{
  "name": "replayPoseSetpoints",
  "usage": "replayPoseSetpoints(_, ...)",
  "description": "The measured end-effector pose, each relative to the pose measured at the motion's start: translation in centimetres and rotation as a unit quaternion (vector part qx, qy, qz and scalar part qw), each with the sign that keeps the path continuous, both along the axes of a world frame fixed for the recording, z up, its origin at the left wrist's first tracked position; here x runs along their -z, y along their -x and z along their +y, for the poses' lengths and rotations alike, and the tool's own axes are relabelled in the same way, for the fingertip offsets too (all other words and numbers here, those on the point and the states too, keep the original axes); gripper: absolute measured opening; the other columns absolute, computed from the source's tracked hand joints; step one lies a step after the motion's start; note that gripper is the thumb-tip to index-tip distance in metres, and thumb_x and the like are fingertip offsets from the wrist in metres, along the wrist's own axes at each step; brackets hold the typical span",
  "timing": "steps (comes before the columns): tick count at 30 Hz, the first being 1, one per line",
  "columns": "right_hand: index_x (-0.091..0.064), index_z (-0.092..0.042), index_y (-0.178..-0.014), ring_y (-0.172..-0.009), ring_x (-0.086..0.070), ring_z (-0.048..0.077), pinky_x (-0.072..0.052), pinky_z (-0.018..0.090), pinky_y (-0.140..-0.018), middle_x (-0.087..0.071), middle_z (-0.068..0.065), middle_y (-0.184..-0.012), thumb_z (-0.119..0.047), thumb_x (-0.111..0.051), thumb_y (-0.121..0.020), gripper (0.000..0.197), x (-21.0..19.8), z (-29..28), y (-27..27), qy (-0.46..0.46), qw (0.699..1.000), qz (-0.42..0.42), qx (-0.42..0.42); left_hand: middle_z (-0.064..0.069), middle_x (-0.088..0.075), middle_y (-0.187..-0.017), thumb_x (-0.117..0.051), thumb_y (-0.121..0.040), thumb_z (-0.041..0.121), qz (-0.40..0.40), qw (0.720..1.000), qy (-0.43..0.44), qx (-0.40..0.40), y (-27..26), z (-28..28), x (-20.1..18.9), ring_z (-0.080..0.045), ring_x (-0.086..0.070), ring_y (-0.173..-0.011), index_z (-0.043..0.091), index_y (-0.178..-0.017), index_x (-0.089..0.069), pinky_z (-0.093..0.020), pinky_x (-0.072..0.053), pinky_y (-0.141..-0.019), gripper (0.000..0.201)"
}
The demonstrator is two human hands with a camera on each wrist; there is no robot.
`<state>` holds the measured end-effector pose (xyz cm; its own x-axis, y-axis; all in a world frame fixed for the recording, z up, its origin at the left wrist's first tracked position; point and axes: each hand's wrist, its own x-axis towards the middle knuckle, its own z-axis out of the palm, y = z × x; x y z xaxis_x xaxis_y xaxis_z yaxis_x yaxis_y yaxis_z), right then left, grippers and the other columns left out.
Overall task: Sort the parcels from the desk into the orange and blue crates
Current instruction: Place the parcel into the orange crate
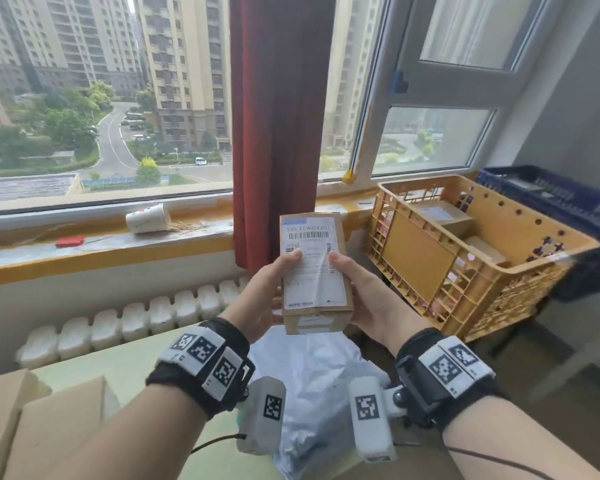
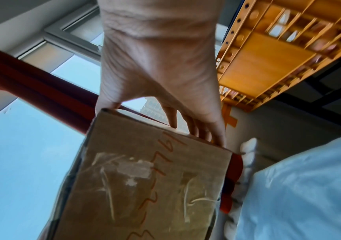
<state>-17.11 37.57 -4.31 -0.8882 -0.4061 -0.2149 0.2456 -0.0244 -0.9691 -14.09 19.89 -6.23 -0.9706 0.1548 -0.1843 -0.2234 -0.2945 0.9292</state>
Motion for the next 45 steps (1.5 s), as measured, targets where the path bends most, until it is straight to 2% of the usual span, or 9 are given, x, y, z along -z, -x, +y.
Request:
replayPoseSetpoints(3, -0.065, -0.031, -0.122, -0.112, -0.066, 0.029, -0.049, 0.056, -0.101, -0.072, 0.005, -0.117, -0.054, -0.063, -0.089, 0.04, -0.4, 4.5, 0.2, -0.002, 0.999, -0.009, 0.031, -0.012, -0.065, -0.124, -0.07, -0.066, 0.068, -0.016, 1.0, -0.006, 0.0, 1.4, 4.5, 0.0, -0.035, -0.062, -0.115, 0.027, -0.122, -0.064, -0.059, -0.045, -0.099, 0.069)
replayPoseSetpoints(5, -0.066, -0.03, -0.12, -0.111, -0.067, 0.028, -0.049, 0.054, -0.1, -0.073, 0.004, -0.114, -0.052, -0.063, -0.089, 0.037, -0.6, 7.6, 0.4, -0.007, 0.999, -0.015, 0.048, -0.012, -0.066, -0.122, -0.07, -0.068, 0.064, -0.03, 0.999, -0.016, -0.001, 2.2, 7.7, 0.1, -0.033, -0.063, -0.113, 0.026, -0.122, -0.062, -0.058, -0.045, -0.099, 0.066)
replayPoseSetpoints(9, -0.064, -0.031, -0.116, -0.103, -0.07, 0.023, -0.052, 0.05, -0.097, -0.075, 0.001, -0.108, -0.055, -0.064, -0.082, 0.042, -0.9, 14.0, 1.1, -0.019, 0.997, -0.019, 0.068, -0.012, -0.066, -0.122, -0.075, -0.063, 0.061, -0.046, 0.999, -0.025, 0.004, 3.7, 14.0, 0.4, -0.032, -0.064, -0.111, 0.025, -0.129, -0.056, -0.056, -0.046, -0.1, 0.077)
replayPoseSetpoints(13, -0.065, -0.032, -0.115, -0.104, -0.07, 0.023, -0.051, 0.051, -0.098, -0.076, 0.0, -0.108, -0.053, -0.063, -0.086, 0.036, -0.7, 19.9, 1.9, -0.008, 0.996, -0.035, 0.081, -0.012, -0.068, -0.119, -0.073, -0.067, 0.058, -0.061, 0.998, -0.024, 0.009, 4.9, 19.9, 0.5, -0.032, -0.065, -0.111, 0.022, -0.126, -0.059, -0.052, -0.044, -0.103, 0.07)
replayPoseSetpoints(19, -0.065, -0.032, -0.122, -0.11, -0.068, 0.025, -0.049, 0.053, -0.1, -0.074, -0.001, -0.112, -0.061, -0.068, -0.073, 0.057, -0.1, 27.3, 2.9, -0.004, 0.994, -0.05, 0.101, -0.012, -0.067, -0.122, -0.077, -0.06, 0.062, -0.079, 0.996, -0.037, 0.03, 6.2, 27.8, 1.6, -0.034, -0.062, -0.115, 0.026, -0.126, -0.06, -0.055, -0.04, -0.106, 0.077)
replayPoseSetpoints(21, -0.066, -0.031, -0.121, -0.105, -0.07, 0.023, -0.052, 0.048, -0.096, -0.075, 0.0, -0.109, -0.059, -0.064, -0.078, 0.051, -0.1, 29.4, 3.0, -0.004, 0.992, -0.052, 0.117, -0.012, -0.068, -0.12, -0.08, -0.058, 0.063, -0.092, 0.994, -0.04, 0.035, 6.6, 29.9, 1.6, -0.034, -0.062, -0.114, 0.025, -0.126, -0.059, -0.056, -0.039, -0.106, 0.08)
replayPoseSetpoints(30, -0.067, -0.038, -0.117, -0.105, -0.07, 0.022, -0.047, 0.053, -0.103, -0.076, -0.004, -0.107, -0.062, -0.054, -0.089, 0.039, -1.8, 36.3, 5.3, -0.016, 0.982, -0.033, 0.185, -0.007, -0.07, -0.117, -0.085, -0.049, 0.064, -0.085, 0.994, -0.027, 0.059, 10.4, 37.4, -0.7, -0.03, -0.064, -0.112, 0.026, -0.125, -0.059, -0.055, -0.04, -0.106, 0.088)
replayPoseSetpoints(39, -0.067, -0.034, -0.12, -0.107, -0.069, 0.027, -0.046, 0.056, -0.103, -0.075, 0.001, -0.109, -0.065, -0.053, -0.088, 0.047, -3.6, 41.8, 11.3, -0.023, 0.975, -0.005, 0.219, -0.004, -0.074, -0.102, -0.06, -0.081, 0.06, -0.053, 0.996, 0.028, 0.069, 16.4, 43.5, -4.0, -0.025, -0.068, -0.102, 0.027, -0.112, -0.062, -0.052, -0.046, -0.101, 0.046)
replayPoseSetpoints(45, -0.066, -0.031, -0.122, -0.108, -0.069, 0.028, -0.048, 0.054, -0.102, -0.075, 0.003, -0.111, -0.061, -0.053, -0.09, 0.045, -5.2, 43.9, 18.1, -0.018, 0.974, 0.016, 0.227, -0.006, -0.072, -0.103, -0.059, -0.082, 0.06, -0.031, 0.996, 0.038, 0.072, 23.2, 45.5, -5.7, -0.026, -0.068, -0.101, 0.023, -0.115, -0.061, -0.052, -0.046, -0.101, 0.05)
